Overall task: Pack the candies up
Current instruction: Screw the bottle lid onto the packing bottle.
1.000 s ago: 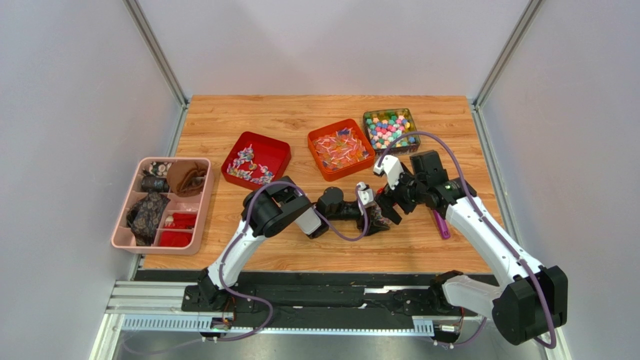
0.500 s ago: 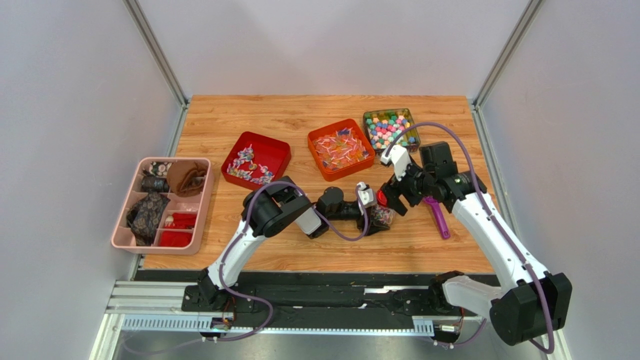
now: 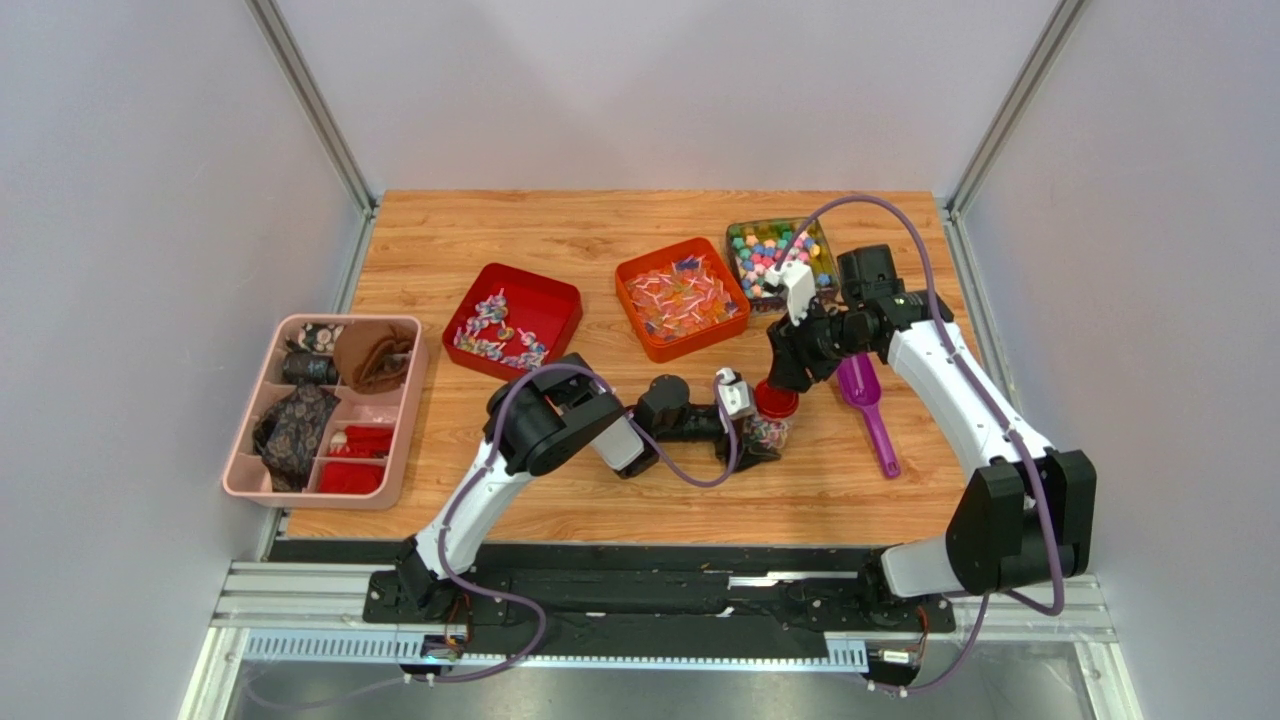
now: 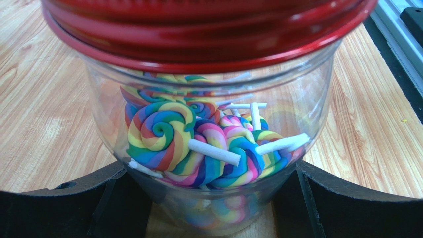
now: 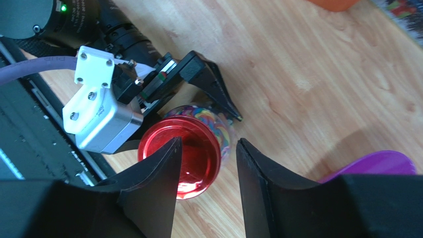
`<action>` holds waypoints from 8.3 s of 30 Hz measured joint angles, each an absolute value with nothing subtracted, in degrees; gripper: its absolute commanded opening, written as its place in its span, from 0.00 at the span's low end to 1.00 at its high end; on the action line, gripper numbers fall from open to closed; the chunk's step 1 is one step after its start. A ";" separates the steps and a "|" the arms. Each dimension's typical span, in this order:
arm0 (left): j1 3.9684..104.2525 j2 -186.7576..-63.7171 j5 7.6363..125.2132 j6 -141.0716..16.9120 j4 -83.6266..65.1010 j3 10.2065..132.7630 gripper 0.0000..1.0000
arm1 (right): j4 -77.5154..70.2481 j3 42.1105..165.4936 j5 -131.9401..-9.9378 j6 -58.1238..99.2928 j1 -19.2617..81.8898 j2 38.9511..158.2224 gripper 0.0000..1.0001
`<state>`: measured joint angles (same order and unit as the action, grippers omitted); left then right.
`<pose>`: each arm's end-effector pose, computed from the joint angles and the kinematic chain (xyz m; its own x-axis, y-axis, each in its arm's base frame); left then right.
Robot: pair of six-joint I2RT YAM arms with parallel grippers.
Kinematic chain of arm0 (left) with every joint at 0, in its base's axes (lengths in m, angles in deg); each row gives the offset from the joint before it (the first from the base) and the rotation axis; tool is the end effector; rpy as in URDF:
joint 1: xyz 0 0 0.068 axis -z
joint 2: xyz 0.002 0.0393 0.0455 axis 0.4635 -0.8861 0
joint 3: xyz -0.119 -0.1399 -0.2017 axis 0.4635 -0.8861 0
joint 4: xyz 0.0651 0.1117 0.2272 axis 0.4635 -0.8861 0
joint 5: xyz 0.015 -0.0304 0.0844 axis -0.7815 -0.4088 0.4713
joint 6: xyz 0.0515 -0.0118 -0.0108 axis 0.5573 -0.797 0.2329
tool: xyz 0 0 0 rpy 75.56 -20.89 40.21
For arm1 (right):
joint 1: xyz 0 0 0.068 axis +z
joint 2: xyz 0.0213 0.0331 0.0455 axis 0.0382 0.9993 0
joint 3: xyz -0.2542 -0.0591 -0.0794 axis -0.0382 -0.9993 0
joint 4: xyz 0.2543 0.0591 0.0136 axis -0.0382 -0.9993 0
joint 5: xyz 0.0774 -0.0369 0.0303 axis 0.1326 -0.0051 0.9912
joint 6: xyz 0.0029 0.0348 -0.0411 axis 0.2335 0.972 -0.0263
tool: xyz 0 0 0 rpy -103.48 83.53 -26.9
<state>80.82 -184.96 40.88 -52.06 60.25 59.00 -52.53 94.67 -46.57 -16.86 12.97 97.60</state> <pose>0.2418 -0.3563 0.0708 -0.0672 0.0520 -0.9964 0.9964 0.0545 -0.0643 0.2656 0.0698 0.2813 -0.5528 -0.5450 -0.6303 -0.7856 0.5931 0.1762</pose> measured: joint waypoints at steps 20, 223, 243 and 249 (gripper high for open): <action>80.89 -184.96 41.32 -51.01 59.94 59.08 0.42 | -58.11 94.16 -41.98 -19.44 7.71 97.38 0.20; 81.61 -184.96 40.05 -49.53 56.73 60.92 0.09 | -61.74 97.92 -42.09 -23.44 11.27 101.80 0.24; 81.54 -184.96 39.64 -49.72 56.64 60.96 0.06 | -67.42 90.51 -44.41 -23.77 8.71 91.42 0.22; 81.52 -184.96 39.86 -49.77 56.58 61.03 0.06 | -69.52 89.99 -44.23 -23.51 9.24 91.00 0.28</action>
<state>81.52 -184.96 39.86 -49.77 56.58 61.03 -69.52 89.99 -44.23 -23.51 9.24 91.00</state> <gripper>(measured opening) 0.825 0.243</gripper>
